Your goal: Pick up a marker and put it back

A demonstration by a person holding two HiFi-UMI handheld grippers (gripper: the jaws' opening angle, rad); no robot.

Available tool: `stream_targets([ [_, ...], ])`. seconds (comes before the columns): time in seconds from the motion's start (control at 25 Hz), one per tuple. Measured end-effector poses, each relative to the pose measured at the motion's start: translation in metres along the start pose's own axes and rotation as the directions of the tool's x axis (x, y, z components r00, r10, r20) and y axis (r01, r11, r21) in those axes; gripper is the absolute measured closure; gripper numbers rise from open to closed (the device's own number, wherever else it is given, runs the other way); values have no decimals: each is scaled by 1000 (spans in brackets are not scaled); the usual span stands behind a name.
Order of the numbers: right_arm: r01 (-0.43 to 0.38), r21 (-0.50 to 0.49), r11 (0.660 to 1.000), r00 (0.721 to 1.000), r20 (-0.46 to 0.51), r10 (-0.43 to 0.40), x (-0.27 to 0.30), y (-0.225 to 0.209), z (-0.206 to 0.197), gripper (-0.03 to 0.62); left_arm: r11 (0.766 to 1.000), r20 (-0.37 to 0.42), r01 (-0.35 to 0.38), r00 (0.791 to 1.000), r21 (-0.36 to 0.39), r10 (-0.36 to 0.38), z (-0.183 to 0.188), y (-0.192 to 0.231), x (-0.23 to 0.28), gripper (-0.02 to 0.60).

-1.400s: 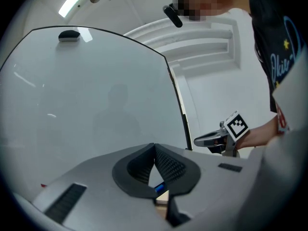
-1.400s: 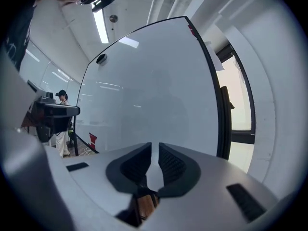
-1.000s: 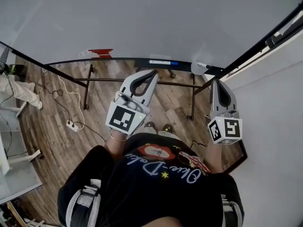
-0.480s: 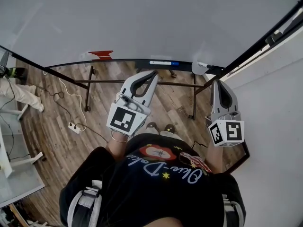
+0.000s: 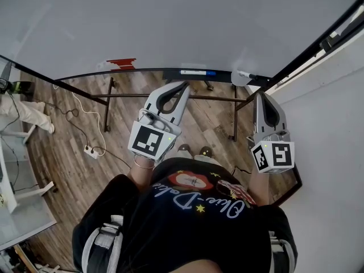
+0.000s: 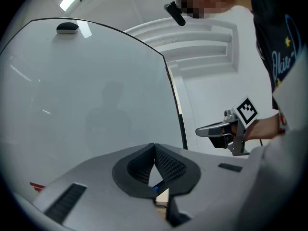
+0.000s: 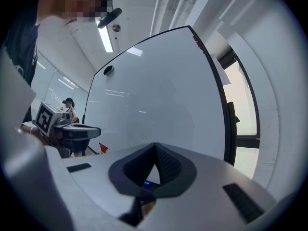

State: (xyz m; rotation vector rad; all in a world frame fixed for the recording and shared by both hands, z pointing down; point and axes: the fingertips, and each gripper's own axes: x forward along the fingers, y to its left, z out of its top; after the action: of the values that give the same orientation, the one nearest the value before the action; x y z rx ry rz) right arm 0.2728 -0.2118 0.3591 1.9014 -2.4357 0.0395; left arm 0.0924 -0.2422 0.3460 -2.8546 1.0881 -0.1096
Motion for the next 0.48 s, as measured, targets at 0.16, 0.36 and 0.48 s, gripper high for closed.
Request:
stream_targets([
  [0.16,-2,4,1000,1000,-8,3,0,2,-2,594,1000,-2,1,1000,0,-1,-1,0,0,578],
  [0.36,-15,-8,1000,1000,-8,15,1,4,4,594,1000,-3,10,1000,3,-10,1,1,-1,578],
  [0.48,-19,-4,1000,1000,-4,19,2,7,6,594,1000,-12,2,1000,-1,-2,-1,4,-3,578],
])
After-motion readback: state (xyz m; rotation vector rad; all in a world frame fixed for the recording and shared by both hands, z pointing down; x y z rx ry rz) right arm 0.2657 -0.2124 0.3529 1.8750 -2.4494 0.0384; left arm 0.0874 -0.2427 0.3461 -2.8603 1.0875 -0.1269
